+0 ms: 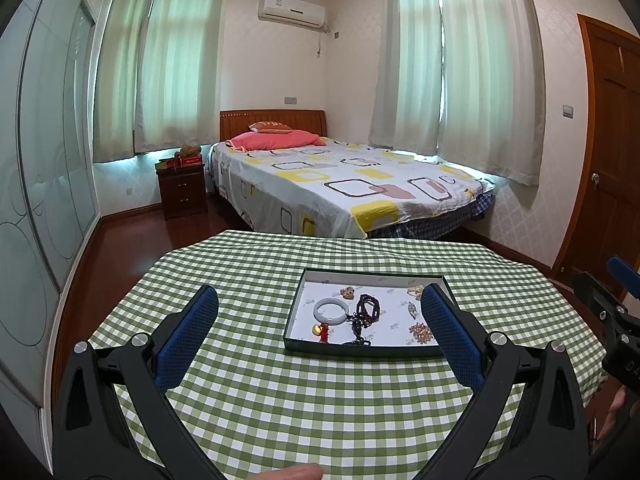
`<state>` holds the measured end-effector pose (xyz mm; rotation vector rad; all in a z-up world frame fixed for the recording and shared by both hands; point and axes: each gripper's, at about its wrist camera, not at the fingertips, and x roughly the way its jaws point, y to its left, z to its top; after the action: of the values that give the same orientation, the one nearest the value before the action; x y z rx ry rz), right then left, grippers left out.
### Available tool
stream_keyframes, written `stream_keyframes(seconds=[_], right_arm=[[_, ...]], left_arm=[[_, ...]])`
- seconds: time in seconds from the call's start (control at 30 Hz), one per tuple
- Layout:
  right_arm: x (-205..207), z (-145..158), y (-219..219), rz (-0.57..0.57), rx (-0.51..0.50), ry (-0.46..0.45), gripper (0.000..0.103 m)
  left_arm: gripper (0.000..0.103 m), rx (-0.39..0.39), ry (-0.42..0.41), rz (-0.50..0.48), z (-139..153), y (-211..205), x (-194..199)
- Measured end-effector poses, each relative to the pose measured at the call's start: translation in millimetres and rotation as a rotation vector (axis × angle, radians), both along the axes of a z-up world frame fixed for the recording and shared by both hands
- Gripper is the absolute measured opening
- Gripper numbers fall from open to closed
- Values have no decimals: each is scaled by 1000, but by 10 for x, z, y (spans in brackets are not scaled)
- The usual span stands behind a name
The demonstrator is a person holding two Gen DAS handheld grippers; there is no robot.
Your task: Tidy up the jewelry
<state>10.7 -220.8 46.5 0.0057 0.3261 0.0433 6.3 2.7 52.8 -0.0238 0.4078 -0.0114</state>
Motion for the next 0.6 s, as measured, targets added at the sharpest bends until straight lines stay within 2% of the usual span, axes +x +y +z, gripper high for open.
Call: stream_keyframes(seconds=[0.33,0.6], right_arm=[[10,-18,14,4,2,9,86],[40,-54,-3,4,5,7,86]], left_arm=[[99,-5,11,-44,-48,-32,34],[99,-15,45,-26,-141,11,134]])
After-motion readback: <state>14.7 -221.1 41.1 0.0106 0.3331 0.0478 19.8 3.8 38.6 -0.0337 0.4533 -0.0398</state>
